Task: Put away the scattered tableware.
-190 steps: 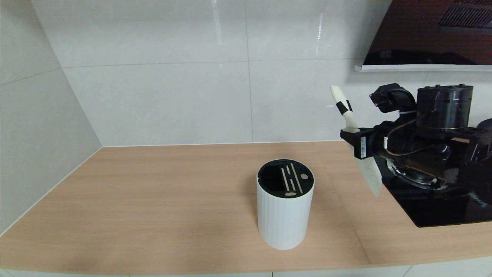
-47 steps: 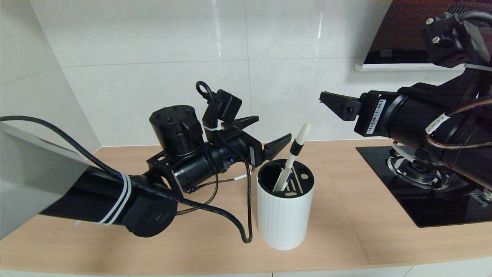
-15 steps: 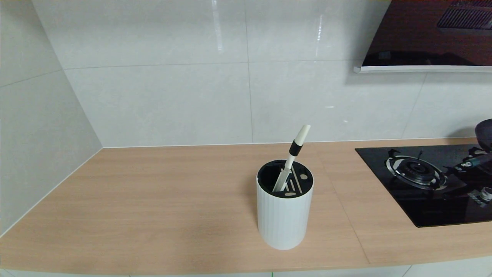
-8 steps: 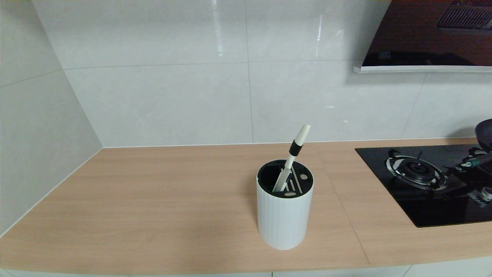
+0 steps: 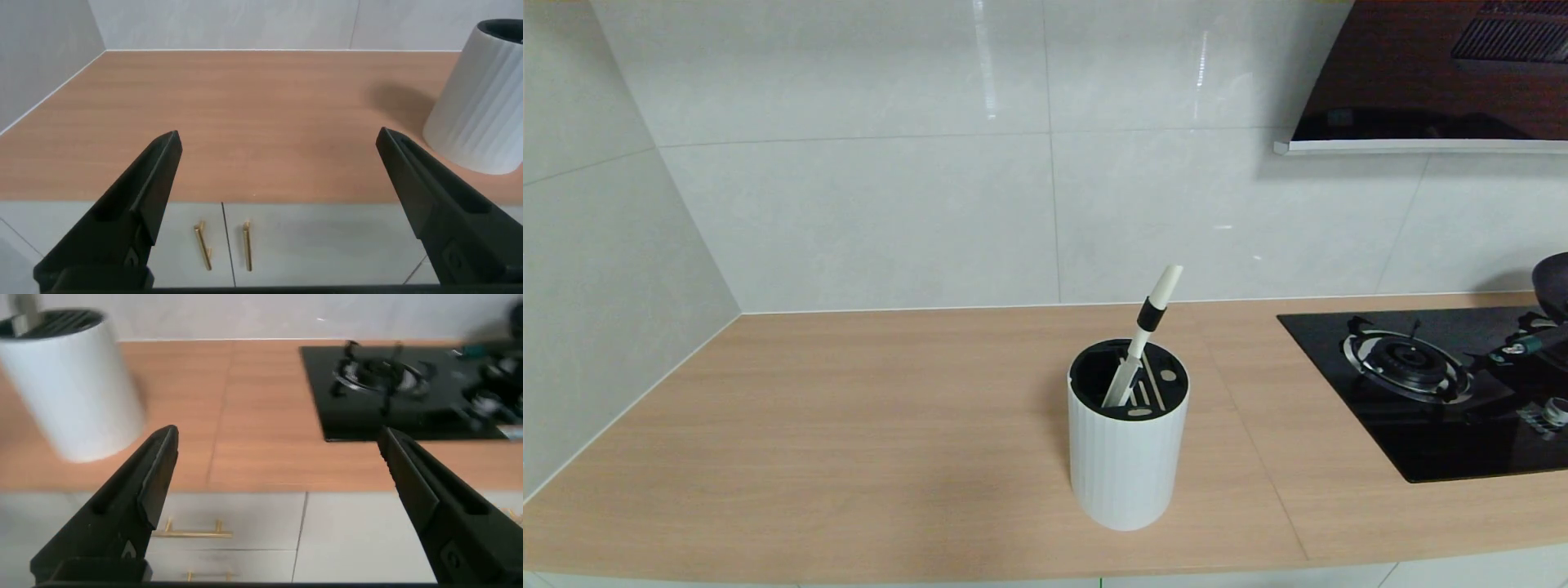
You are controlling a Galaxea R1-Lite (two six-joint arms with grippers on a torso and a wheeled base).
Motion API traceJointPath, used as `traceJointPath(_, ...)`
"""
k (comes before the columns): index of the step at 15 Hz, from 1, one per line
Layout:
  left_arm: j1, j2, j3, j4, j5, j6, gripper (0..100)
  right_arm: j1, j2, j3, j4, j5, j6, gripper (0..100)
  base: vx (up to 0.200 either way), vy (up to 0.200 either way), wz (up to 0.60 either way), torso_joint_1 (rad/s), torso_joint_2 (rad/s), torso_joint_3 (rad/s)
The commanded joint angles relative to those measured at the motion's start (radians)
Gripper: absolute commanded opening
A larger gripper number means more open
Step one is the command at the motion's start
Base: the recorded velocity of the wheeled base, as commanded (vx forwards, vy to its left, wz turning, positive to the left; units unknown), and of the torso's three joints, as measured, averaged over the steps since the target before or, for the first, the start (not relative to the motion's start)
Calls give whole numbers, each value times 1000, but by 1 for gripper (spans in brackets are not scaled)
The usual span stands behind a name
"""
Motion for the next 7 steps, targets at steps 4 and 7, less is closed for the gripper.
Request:
traceJointPath(4, 0, 2, 0, 0, 1, 0, 100, 0, -1, 0, 4, 1, 3, 100, 0, 0, 0, 0, 0, 0)
traceJointPath(7, 0, 2, 0, 0, 1, -1, 100, 0, -1, 0, 4, 1, 3, 100, 0, 0, 0, 0, 0, 0)
